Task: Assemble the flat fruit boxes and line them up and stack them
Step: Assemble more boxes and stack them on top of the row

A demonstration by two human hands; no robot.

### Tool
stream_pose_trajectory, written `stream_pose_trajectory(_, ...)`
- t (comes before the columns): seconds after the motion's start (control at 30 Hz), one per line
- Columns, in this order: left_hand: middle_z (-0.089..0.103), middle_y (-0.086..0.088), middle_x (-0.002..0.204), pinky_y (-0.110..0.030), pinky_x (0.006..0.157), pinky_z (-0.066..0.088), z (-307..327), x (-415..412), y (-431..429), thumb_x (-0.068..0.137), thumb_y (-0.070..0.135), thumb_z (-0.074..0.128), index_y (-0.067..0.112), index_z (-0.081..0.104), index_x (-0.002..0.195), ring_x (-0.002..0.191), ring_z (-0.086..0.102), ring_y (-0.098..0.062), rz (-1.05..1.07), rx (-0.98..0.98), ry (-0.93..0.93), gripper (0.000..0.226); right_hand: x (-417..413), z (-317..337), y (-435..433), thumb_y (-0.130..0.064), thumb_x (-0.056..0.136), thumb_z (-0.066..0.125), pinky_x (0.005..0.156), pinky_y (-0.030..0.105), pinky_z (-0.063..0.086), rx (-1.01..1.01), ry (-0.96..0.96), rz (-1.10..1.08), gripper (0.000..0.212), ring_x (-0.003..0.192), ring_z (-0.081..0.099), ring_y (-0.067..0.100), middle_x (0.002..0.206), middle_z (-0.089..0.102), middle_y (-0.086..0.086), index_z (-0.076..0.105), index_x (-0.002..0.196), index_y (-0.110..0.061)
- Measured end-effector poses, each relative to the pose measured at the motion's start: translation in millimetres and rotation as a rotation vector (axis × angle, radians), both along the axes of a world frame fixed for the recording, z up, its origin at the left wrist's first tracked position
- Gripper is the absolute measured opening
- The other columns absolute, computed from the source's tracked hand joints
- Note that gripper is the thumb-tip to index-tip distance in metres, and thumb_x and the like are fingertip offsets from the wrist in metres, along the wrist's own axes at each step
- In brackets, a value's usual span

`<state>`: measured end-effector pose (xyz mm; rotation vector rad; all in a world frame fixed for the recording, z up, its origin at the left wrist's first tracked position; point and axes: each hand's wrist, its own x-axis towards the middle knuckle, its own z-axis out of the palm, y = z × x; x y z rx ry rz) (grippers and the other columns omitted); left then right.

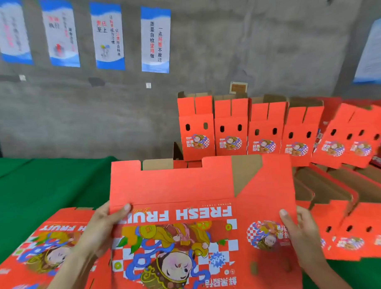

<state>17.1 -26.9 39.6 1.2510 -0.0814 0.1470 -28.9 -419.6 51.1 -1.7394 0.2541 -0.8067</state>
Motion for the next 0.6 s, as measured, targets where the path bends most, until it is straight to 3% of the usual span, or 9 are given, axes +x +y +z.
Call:
stream_pose_trajectory(0.07,0.070,-0.018,0.085,-0.037,0.063,0.058,-4,-6,-16,0.070,0.010,0.063,-0.001,0.062,0.098,0.068,0.067,-0.025,-0.014,-0.004,-0.004,0.030,-14,5,-8,0.002,0.086,0.064,0.097,0.019,0.035,-0.132,-0.025,-0.104,0.050,0.124,0.042,0.033,0.133,0.046,0.022,0.043,0.132,0.002)
stream_pose_trajectory(0.13,0.070,-0.022,0.086,-0.040,0.060,0.058,-11,-14,-34,0.070,0.010,0.064,-0.001,0.063,0.098,0.068,0.068,-0.030,-0.052,-0.023,0.008,0.030,-25,11,-12,-0.001,0.083,0.066,0.106,0.031,0.026,-0.422,-0.101,-0.229,0.051,0.126,0.038,0.032,0.131,0.048,0.019,0.047,0.131,0.005)
stream_pose_trajectory(0.2,0.071,-0.023,0.086,-0.041,0.057,0.058,-13,-22,-50,0.070,0.010,0.064,-0.001,0.063,0.098,0.068,0.069,-0.031,-0.081,-0.044,0.021,0.030,-35,17,-1,-0.010,0.080,0.058,0.098,0.020,0.031,-0.602,-0.191,-0.155,0.043,0.110,0.048,0.018,0.118,0.055,0.010,0.057,0.121,0.002)
stream_pose_trajectory(0.27,0.071,-0.024,0.084,-0.041,0.055,0.058,-14,-30,-62,0.071,0.010,0.064,-0.001,0.063,0.097,0.066,0.070,-0.032,-0.090,-0.039,0.030,0.029,-39,21,6,-0.012,0.081,0.058,0.079,0.013,0.039,-0.670,-0.184,-0.011,0.036,0.081,0.051,0.000,0.101,0.057,-0.001,0.061,0.116,-0.004)
stream_pose_trajectory(0.33,0.071,-0.021,0.078,-0.037,0.051,0.056,-14,-38,-74,0.070,0.010,0.064,0.001,0.066,0.091,0.063,0.069,-0.029,-0.123,-0.035,0.015,0.023,-43,29,6,-0.010,0.084,0.066,0.065,0.020,0.042,-0.623,-0.098,0.073,0.032,0.064,0.051,0.007,0.092,0.057,-0.007,0.058,0.116,-0.013)
stream_pose_trajectory(0.43,0.071,-0.013,0.070,-0.029,0.049,0.054,-17,-51,-89,0.075,0.007,0.062,0.012,0.074,0.076,0.058,0.069,-0.023,-0.141,-0.028,-0.019,0.013,-49,42,-5,-0.011,0.083,0.071,0.062,0.035,0.045,-0.428,0.087,0.154,0.027,0.054,0.051,0.013,0.075,0.061,-0.005,0.058,0.105,-0.019)
stream_pose_trajectory(0.53,0.072,-0.021,0.084,-0.033,0.054,0.056,-20,-62,-102,0.073,0.012,0.066,0.013,0.075,0.083,0.069,0.071,-0.033,-0.176,-0.010,-0.014,0.014,-58,50,-23,-0.020,0.090,0.064,0.047,0.029,0.046,-0.419,0.324,0.320,0.005,0.046,0.061,0.012,0.059,0.064,-0.004,0.060,0.090,-0.024)
stream_pose_trajectory(0.6,0.072,-0.023,0.091,-0.035,0.056,0.057,-25,-65,-110,0.069,0.014,0.068,0.011,0.073,0.092,0.074,0.071,-0.036,-0.184,-0.002,-0.006,0.024,-67,54,-32,-0.025,0.096,0.053,0.041,0.027,0.047,-0.317,0.441,0.427,0.006,0.052,0.068,0.025,0.071,0.069,0.005,0.058,0.099,-0.021)
